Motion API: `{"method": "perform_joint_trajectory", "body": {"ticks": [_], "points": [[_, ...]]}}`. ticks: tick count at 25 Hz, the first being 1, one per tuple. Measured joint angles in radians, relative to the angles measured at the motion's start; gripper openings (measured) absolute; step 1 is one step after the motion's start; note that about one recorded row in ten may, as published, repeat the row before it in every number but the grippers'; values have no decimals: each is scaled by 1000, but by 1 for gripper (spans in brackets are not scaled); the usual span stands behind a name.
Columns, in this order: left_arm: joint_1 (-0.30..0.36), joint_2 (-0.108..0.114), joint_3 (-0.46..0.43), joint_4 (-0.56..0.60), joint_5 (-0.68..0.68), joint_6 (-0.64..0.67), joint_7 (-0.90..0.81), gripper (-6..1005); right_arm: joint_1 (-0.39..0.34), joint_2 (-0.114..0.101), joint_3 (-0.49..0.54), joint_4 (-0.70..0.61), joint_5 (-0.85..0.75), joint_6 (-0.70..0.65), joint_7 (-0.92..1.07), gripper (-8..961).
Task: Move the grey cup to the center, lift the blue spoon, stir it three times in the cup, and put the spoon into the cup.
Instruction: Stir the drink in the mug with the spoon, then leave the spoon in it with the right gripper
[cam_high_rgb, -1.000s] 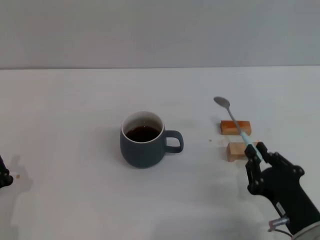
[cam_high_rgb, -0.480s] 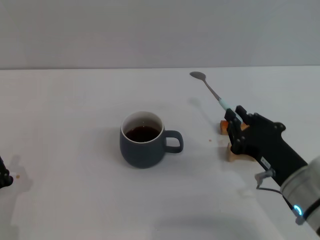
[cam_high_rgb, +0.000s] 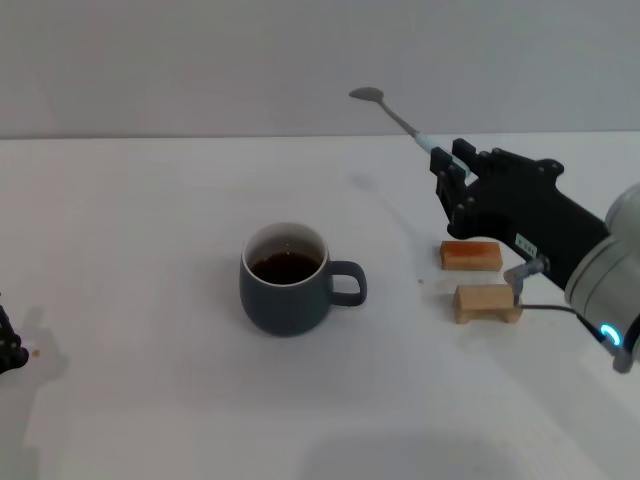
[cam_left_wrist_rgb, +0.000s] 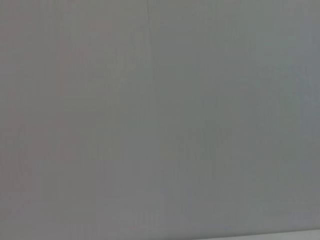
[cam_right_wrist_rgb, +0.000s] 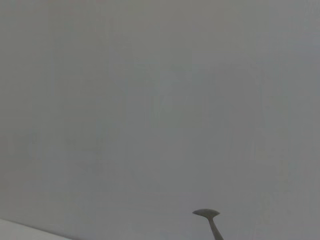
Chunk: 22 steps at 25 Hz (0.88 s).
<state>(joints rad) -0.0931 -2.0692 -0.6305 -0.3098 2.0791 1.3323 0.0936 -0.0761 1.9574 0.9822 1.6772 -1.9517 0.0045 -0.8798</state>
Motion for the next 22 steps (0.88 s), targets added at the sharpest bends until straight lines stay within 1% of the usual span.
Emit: {"method": "perform_joint_trajectory", "body": {"ticks": [1, 2, 3, 4, 5, 6, 7, 8, 10, 11, 12, 13, 17, 21, 22], "points": [[0, 0, 0, 0, -1, -1, 0, -1, -17, 28, 47, 26, -21, 69, -8, 162], [0, 0, 0, 0, -1, -1, 0, -1, -45, 85, 127, 75, -93, 209, -7, 162], [0, 0, 0, 0, -4, -2, 0, -2, -45, 85, 127, 75, -93, 209, -7, 162], [-1, 0, 0, 0, -4, -2, 0, -2, -54, 107, 158, 98, -137, 270, 5, 162], [-1, 0, 0, 1, -4, -2, 0, -2, -54, 118, 177, 123, -176, 314, 32, 162], [-1, 0, 0, 1, -4, -2, 0, -2, -43, 118, 189, 147, -224, 356, 89, 162], [-3, -1, 0, 3, -4, -2, 0, -2, -16, 113, 204, 183, -300, 410, 185, 162], [-3, -1, 0, 3, -4, -2, 0, -2, -16, 113, 204, 183, -300, 410, 185, 162], [-4, -2, -1, 5, -4, -2, 0, -2, 15, 112, 223, 217, -400, 484, 277, 162], [-6, -2, 0, 6, -4, -2, 0, -2, 24, 114, 229, 230, -425, 514, 292, 162], [-6, -2, 0, 6, -3, -2, 0, -2, 45, 116, 244, 257, -457, 582, 313, 162], [-7, -2, 0, 6, -2, -2, 0, -2, 45, 116, 244, 257, -457, 582, 313, 162], [-6, -2, 0, 8, -1, 2, 0, -2, 102, 116, 292, 318, -480, 738, 359, 162], [0, 0, 0, 8, -2, 14, 0, -2, 157, 117, 324, 350, -489, 884, 395, 162], [2, 0, 0, 10, -3, 23, 0, -2, 196, 117, 347, 352, -489, 963, 426, 162]]}}
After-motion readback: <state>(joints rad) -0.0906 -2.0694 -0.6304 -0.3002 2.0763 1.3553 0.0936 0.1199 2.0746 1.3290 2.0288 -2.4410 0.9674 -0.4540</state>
